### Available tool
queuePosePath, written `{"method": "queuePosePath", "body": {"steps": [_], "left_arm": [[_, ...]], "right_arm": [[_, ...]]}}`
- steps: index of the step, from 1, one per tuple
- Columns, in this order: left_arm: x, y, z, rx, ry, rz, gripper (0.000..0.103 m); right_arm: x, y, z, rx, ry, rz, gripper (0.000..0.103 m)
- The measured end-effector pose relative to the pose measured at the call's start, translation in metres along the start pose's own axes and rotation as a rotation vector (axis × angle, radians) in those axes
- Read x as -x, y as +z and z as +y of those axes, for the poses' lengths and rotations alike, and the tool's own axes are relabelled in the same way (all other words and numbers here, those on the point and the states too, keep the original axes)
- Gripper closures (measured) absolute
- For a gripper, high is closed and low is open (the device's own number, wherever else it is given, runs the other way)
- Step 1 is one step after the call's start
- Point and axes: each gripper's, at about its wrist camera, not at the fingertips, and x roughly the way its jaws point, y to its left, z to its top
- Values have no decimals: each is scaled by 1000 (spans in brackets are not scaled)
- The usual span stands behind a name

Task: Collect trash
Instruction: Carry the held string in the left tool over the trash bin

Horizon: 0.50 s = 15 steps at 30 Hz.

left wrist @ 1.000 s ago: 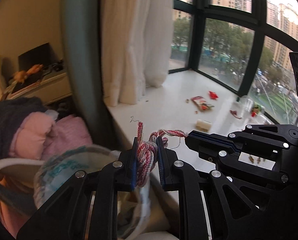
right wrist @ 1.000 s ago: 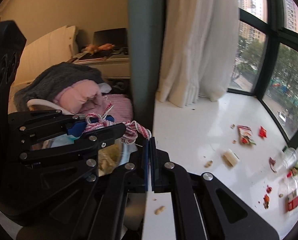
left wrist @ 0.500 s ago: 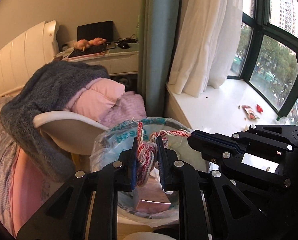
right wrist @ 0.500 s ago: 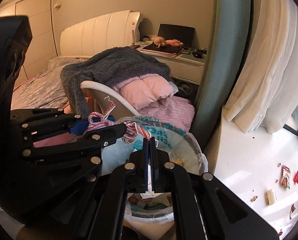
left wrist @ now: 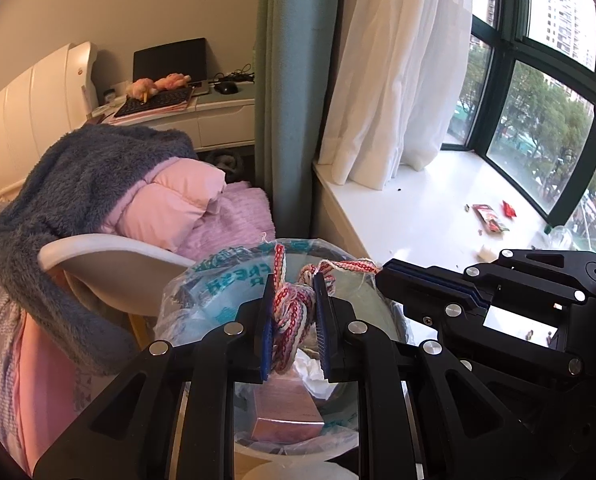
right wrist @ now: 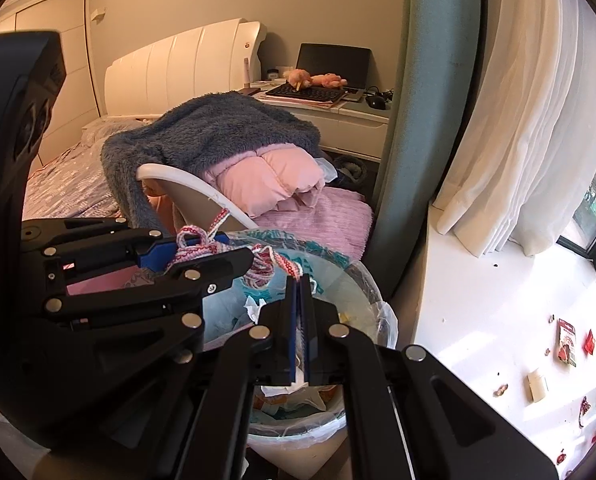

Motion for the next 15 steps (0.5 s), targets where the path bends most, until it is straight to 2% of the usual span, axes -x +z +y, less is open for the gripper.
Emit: {"method": "queuePosePath", "body": {"steps": [15], "left_arm": [[-5, 1, 2, 10, -6, 4, 88]], "right_arm": [[-1, 0, -3, -1, -2, 4, 99]]}}
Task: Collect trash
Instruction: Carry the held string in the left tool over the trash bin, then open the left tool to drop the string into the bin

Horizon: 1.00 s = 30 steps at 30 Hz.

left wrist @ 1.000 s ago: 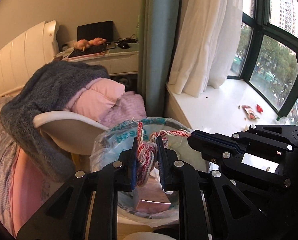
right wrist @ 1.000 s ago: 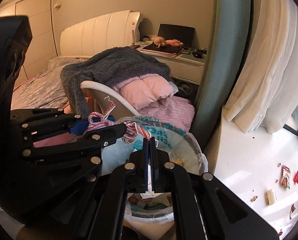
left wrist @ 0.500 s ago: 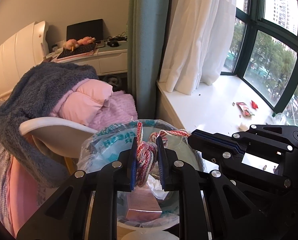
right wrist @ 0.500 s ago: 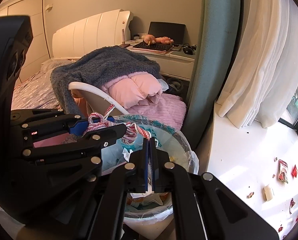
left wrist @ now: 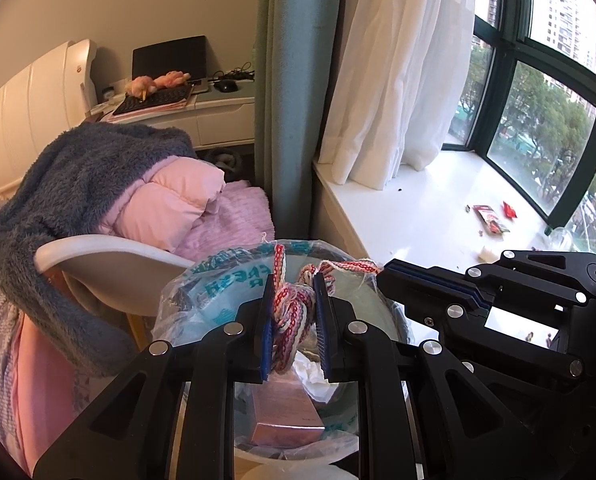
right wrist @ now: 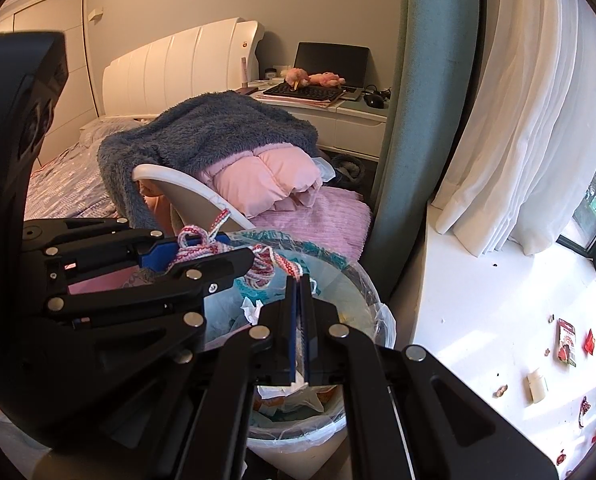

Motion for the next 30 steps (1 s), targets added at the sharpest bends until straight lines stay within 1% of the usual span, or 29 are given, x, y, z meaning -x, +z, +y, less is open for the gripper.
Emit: {"method": "queuePosePath", "body": {"steps": [7, 9, 12, 14, 20, 27, 30], "left_arm": [[-3, -1, 3, 16, -12, 16, 87], [-6, -1, 3, 25, 0, 28, 83], [-11, -2, 5, 45, 6, 52, 76], [-12, -2, 6, 56, 6, 61, 69], [-12, -4, 6, 62, 15, 66, 63], [-8, -4, 6, 66, 24, 56, 61], [-8, -4, 7, 73, 27, 62, 57]], "right_arm": [[-3, 0, -1, -8, -4, 21, 99], [-5, 0, -2, -18, -20, 35, 99], [-5, -2, -3, -29, -19, 46, 99], [-4, -4, -4, -35, -23, 48, 99], [-2, -5, -7, -57, -26, 56, 99], [1, -5, -6, -63, -27, 55, 99], [2, -5, -7, -68, -25, 53, 99]]}}
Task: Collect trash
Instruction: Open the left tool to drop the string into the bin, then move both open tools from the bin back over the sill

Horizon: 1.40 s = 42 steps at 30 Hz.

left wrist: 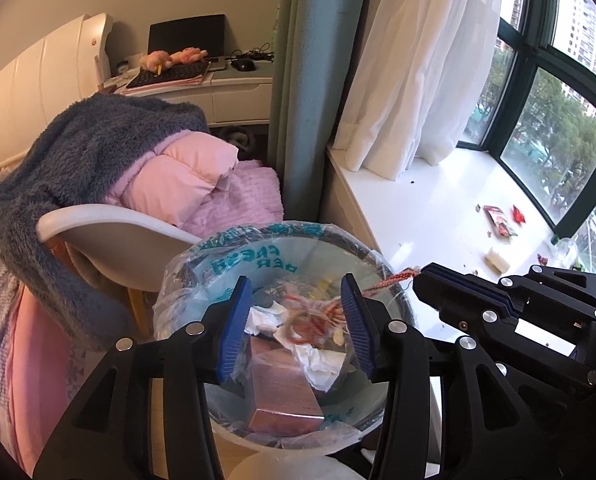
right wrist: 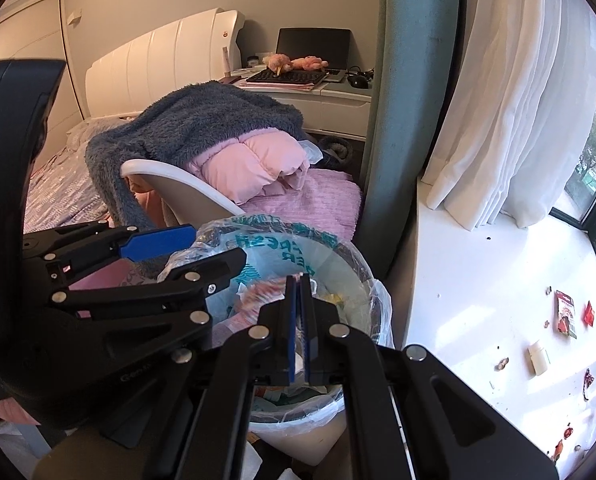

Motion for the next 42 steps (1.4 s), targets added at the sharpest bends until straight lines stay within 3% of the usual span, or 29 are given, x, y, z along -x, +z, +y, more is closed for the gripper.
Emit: {"method": "queuePosePath", "body": {"steps": [9, 14, 19, 21, 24, 29, 32, 42], "left_arm": [[2, 1, 6, 27, 34, 1, 40], [1, 3, 14, 58, 65, 16, 26], [3, 1, 17, 60, 87, 9, 26], [3, 1, 22, 80, 97, 9, 26], [4, 0, 28, 110, 93, 13, 26], [5, -1, 27, 107, 103, 11, 26], [5, -1, 27, 109, 101, 13, 25], [6, 1, 12, 82, 90, 4, 24]], "right_arm": [[1, 0, -1, -12, -1, -10, 99], [-6, 2, -15, -98, 82, 28, 99], [-10, 2, -21, -153, 90, 45, 86], [-11, 2, -24, -183, 97, 46, 69], [-11, 1, -28, -214, 114, 40, 55], [-10, 2, -29, -212, 119, 24, 54], [-6, 1, -31, -223, 108, 8, 42], [7, -4, -40, -227, 59, -15, 42]]}}
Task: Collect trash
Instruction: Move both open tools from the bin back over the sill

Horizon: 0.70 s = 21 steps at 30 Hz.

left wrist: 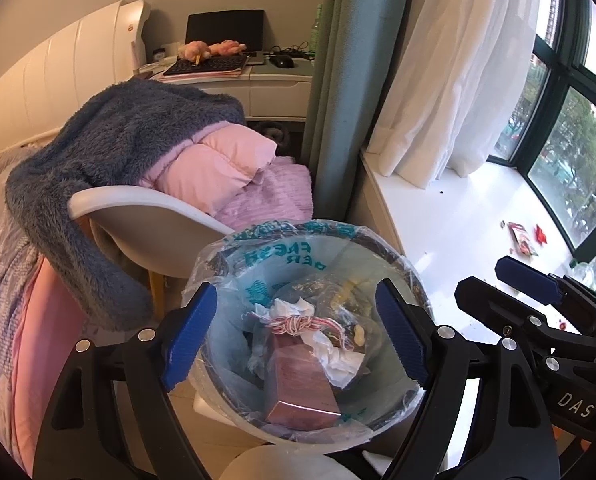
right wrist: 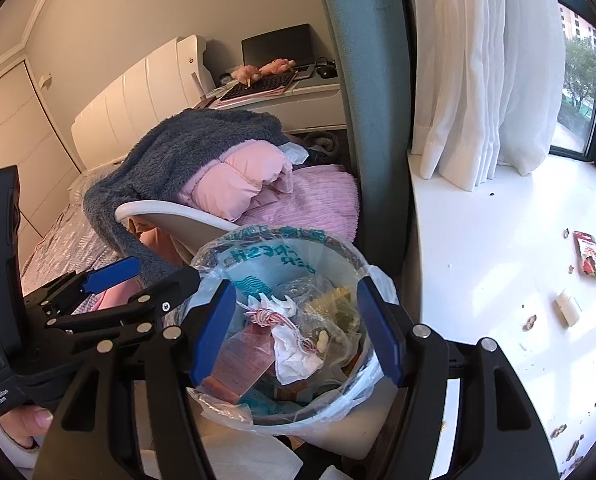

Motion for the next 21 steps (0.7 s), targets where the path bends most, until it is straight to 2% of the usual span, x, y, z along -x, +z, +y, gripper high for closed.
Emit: {"method": "queuePosePath", "body": {"steps": [7, 21], "left_arm": [[0, 2, -25, -56, -28, -13, 22], [-10, -2, -137, -302, -246, 12, 22]], "right_arm": [[17, -8, -19, -39, -59, -26, 42], [82, -49, -96, -263, -294, -92, 42]]}}
